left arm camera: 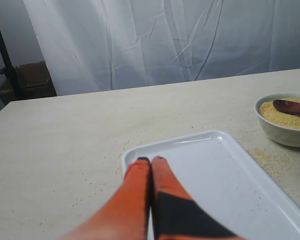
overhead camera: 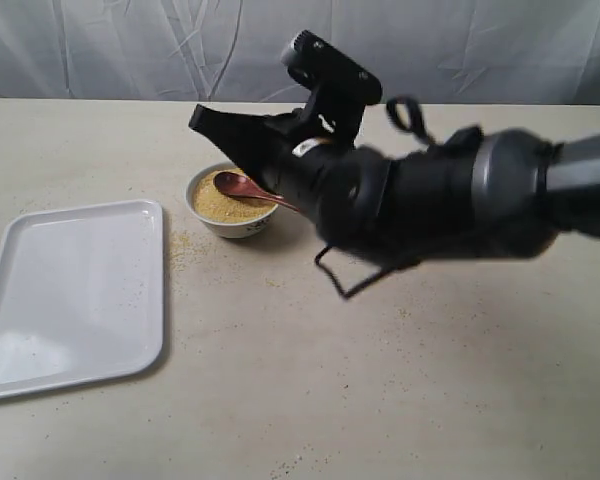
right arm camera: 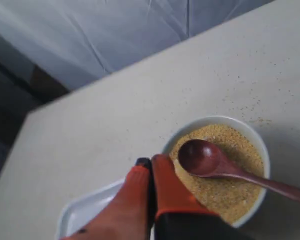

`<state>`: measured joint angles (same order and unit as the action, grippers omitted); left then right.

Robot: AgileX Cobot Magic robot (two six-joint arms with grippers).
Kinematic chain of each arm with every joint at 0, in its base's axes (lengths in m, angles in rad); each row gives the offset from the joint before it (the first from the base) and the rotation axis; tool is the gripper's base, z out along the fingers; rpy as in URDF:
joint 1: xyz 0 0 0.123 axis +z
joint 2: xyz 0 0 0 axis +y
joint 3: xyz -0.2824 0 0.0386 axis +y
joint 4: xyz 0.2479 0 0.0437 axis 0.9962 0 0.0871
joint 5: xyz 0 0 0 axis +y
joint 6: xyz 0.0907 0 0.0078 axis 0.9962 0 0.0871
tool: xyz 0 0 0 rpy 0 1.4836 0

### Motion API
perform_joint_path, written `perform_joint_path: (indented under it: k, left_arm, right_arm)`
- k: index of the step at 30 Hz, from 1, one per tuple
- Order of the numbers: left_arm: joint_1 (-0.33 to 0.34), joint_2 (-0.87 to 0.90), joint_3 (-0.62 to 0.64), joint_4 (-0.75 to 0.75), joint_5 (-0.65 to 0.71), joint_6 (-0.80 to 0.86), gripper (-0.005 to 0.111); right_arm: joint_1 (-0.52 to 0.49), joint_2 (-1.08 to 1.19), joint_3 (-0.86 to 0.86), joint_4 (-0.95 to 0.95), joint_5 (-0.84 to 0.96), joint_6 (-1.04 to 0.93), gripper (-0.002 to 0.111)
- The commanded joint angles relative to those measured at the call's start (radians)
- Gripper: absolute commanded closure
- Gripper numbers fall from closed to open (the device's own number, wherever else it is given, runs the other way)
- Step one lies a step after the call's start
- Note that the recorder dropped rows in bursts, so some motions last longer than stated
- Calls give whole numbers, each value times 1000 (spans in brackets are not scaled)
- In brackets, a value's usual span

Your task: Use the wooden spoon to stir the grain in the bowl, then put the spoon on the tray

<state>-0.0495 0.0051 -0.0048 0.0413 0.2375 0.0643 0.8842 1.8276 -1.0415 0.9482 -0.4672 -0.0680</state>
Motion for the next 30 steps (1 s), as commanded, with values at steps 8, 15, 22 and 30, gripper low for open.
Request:
perform_joint_path:
  k: [8,15,22,30]
  left_arm:
    - [-6,-5,5,1,1,0,107]
    - [-6,-5,5,1,1,0,107]
    - [-6,-5,5,1,1,0,107]
    - [-6,-5,5,1,1,0,107]
  right_arm:
    - [151,225,79,9,-447,1151,104]
    - [151,306,79,22,-494,1249,55]
    - [151,351,79,133,-557,1249,52]
    - [71,401,79,31,-554,1249,52]
